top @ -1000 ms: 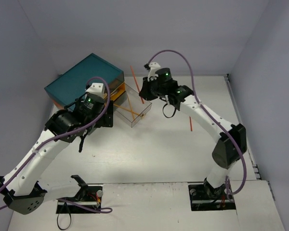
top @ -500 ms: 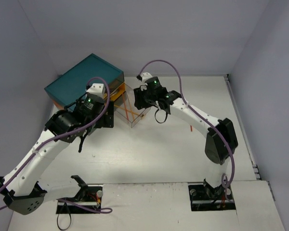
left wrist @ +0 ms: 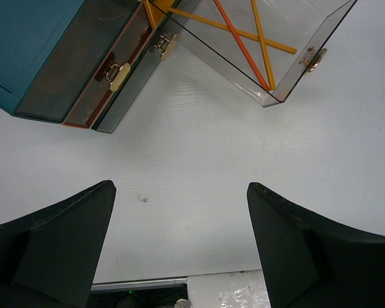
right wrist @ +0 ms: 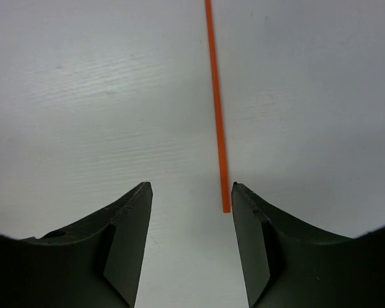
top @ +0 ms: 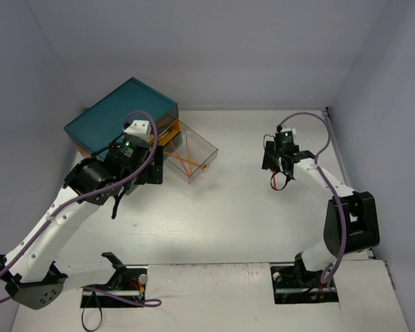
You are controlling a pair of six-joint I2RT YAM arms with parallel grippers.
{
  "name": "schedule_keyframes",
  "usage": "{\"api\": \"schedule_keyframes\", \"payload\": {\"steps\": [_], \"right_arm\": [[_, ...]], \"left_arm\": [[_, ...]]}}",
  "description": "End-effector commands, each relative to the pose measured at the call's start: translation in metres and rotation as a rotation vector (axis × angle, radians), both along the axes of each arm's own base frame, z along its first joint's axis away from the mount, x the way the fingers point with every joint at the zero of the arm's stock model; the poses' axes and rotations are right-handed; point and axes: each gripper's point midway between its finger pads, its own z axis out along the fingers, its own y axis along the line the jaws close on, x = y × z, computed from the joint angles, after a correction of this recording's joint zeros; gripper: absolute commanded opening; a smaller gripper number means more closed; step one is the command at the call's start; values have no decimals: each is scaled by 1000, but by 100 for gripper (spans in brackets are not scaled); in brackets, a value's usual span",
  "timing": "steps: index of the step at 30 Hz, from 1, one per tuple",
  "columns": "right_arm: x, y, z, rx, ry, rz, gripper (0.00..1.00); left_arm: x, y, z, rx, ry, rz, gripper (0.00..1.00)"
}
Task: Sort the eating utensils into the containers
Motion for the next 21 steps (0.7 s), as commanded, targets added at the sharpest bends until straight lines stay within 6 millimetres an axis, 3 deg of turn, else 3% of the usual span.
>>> {"api": "schedule_keyframes", "payload": {"steps": [1,7,15,16,19,21], "right_arm": [[7,-16,-14,37,21,-67,50],[3,-24,-55,28,125,-81,47],[-4,-22,-89,32,198,-64,38],[-4,-21,-91,30,204,-57,34],[-5,-17,-102,38,222,-35,6],[-5,-7,-103,72,230,6,0]], "left_arm": [[4,0,18,-20,-56,-21,81],[1,2,15,-10,-55,-36,81],[-3,5,11,-8,-50,-40,81],[-3,5,11,-7,-49,-41,81],[-4,3,11,-17,-43,-47,81],[-4,2,12,-26,-42,-48,81]]}}
